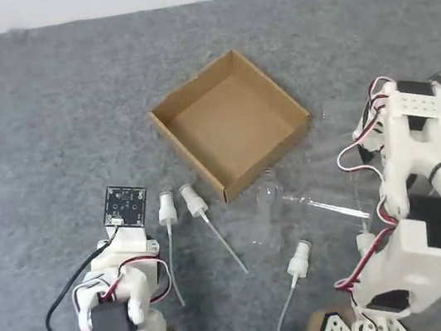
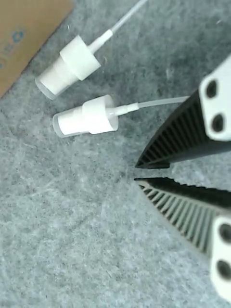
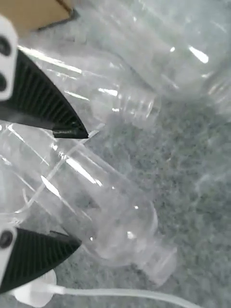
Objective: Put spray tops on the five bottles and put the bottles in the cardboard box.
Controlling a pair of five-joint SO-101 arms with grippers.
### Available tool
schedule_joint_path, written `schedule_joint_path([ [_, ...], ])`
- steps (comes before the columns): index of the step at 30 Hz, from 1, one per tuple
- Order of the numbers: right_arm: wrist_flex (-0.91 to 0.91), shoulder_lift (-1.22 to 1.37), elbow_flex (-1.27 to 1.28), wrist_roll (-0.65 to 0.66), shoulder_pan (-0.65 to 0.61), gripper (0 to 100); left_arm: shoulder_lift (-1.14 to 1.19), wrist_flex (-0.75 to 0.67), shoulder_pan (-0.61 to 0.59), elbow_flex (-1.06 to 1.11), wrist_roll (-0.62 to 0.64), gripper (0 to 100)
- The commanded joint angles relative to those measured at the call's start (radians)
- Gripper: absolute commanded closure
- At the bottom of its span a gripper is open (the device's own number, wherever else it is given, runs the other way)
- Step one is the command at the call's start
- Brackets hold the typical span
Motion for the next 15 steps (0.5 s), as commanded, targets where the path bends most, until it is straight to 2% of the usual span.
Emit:
schedule_joint_path([
  [1, -0.033, -0.012, -0.052, 0.126, 0.030, 74.9, -0.020, 0.000, -0.005, -0.010, -0.008, 97],
  [7, -0.168, -0.010, -0.051, 0.427, 0.122, 88.3, -0.020, 0.000, -0.005, -0.010, -0.008, 97],
  [15, -0.171, -0.018, -0.161, 0.816, 0.189, 89.7, -0.020, 0.000, -0.005, -0.010, -0.008, 97],
])
